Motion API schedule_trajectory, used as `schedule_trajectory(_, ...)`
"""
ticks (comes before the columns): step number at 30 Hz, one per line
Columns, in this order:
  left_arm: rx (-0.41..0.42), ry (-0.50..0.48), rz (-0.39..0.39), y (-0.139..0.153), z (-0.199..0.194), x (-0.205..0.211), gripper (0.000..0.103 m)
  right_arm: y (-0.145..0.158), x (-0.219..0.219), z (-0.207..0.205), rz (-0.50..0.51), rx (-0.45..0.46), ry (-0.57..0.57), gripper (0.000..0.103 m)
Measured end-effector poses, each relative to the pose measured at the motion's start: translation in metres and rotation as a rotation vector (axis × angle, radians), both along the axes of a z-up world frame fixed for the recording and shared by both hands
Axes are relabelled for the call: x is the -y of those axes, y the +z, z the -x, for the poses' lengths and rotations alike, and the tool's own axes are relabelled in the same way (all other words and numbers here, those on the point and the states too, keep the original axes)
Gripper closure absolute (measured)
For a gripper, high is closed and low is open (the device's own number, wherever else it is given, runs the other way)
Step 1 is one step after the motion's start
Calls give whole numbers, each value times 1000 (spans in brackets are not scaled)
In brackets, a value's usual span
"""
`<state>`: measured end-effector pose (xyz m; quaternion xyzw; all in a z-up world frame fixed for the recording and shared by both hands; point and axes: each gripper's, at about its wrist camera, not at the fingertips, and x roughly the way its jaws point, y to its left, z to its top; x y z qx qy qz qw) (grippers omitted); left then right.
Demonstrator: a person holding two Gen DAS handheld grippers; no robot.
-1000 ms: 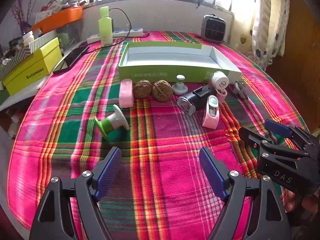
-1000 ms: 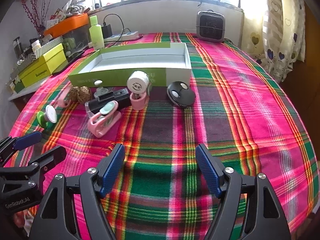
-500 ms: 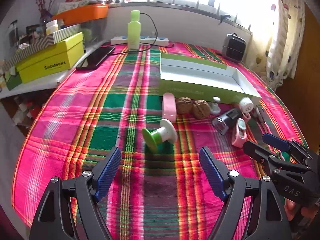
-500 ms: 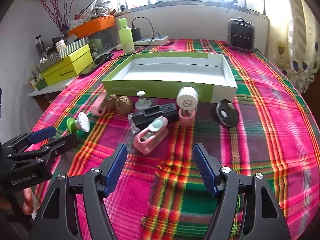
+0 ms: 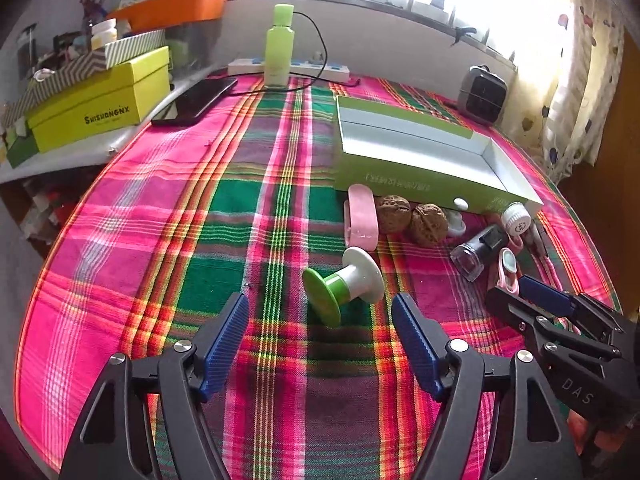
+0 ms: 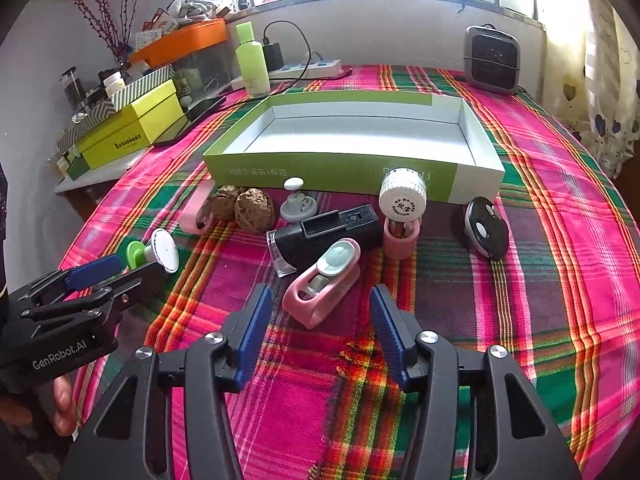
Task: Organize objects
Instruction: 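Move left tool to green-white spool while right tool approaches pink clip holder, then close left tool on the spool while right tool closes on the pink clip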
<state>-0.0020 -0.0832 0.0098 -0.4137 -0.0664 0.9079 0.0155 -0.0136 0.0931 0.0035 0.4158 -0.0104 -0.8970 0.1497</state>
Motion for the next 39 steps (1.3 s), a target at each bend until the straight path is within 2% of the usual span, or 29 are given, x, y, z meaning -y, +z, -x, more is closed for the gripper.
schedule_trajectory(2, 3, -7, -4, -1, 1, -1, 35, -1, 0, 2, -18, -1, -11, 61)
schedule_trajectory(6, 4, -35, -14, -2, 1, -6, 40, 1, -5, 2, -11, -1, -18, 68)
schedule_trajectory(7, 2, -45, -18, -1, 0, -8, 46, 1, -6, 2, -12, -3, -19, 69)
schedule_trajectory(8, -1, -56, -21, -1, -1, -10, 47, 1, -8, 1, -16, -4, -22, 71)
schedule_trajectory(14, -7, -99, -36, 1, -6, -19, 51, 1, -15, -2, -41, -10, -23, 79)
schedule_trajectory(25, -4, -170, -66, 4, -15, -37, 51, -1, -27, -7, -43, -13, -15, 79)
schedule_trajectory(33, 34, -124, -63, -2, -8, -35, 51, -1, -23, -7, -69, -23, 53, 78)
schedule_trajectory(36, 39, -114, -64, -2, -5, -37, 51, -1, -22, -4, -75, -26, 74, 70)
schedule_trajectory(38, 37, -110, -48, -3, -4, -39, 51, -1, -21, -2, -72, -26, 95, 60)
schedule_trajectory(39, 34, -110, -45, -3, -4, -39, 51, -2, -20, -1, -74, -24, 104, 59)
